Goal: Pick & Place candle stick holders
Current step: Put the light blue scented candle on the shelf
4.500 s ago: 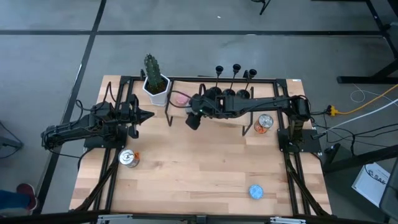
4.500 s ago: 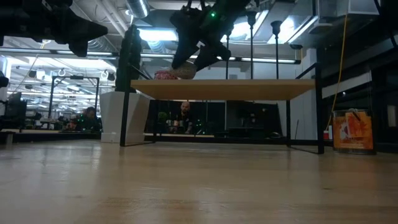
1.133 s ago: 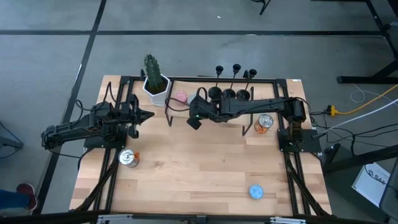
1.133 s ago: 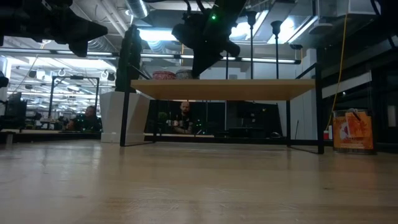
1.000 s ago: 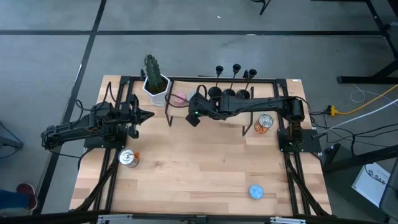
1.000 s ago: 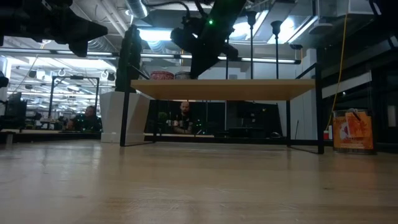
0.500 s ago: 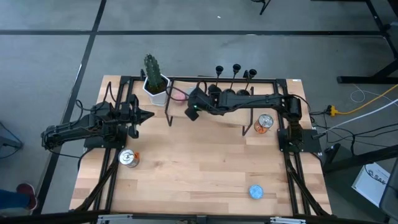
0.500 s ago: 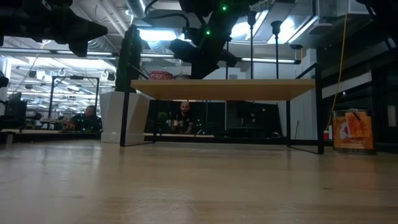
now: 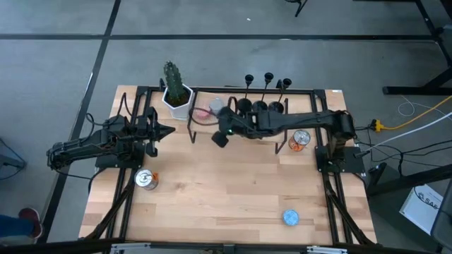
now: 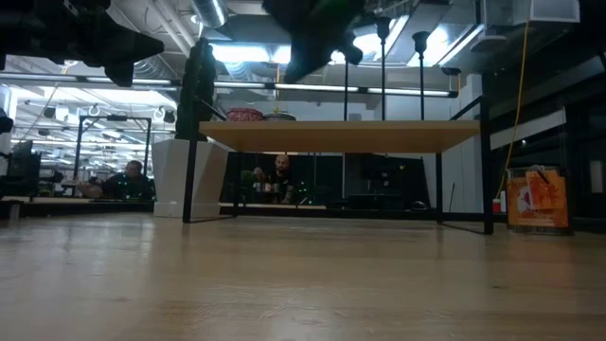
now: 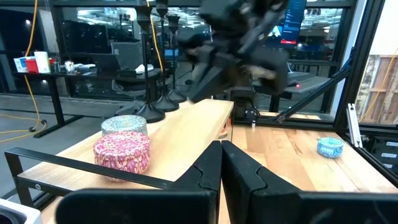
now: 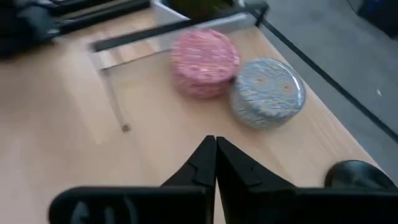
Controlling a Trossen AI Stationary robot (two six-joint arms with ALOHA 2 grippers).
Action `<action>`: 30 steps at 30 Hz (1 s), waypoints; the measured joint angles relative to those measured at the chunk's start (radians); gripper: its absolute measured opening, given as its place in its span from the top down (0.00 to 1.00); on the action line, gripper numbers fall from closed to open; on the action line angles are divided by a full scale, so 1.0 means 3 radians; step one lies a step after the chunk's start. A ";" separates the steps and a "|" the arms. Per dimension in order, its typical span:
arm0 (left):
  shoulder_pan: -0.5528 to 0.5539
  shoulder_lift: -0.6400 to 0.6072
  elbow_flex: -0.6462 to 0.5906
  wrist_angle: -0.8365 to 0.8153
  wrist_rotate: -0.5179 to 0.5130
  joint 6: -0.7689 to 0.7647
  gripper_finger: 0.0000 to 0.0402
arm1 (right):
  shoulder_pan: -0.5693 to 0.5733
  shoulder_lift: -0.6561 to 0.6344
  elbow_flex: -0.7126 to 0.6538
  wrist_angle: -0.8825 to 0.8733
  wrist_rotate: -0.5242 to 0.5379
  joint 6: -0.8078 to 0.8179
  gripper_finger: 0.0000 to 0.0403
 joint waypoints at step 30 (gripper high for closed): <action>-0.0001 0.0000 0.0000 0.0000 0.0000 0.0000 0.99 | 0.2083 -0.0624 0.0002 -0.1480 -0.1171 0.1953 0.97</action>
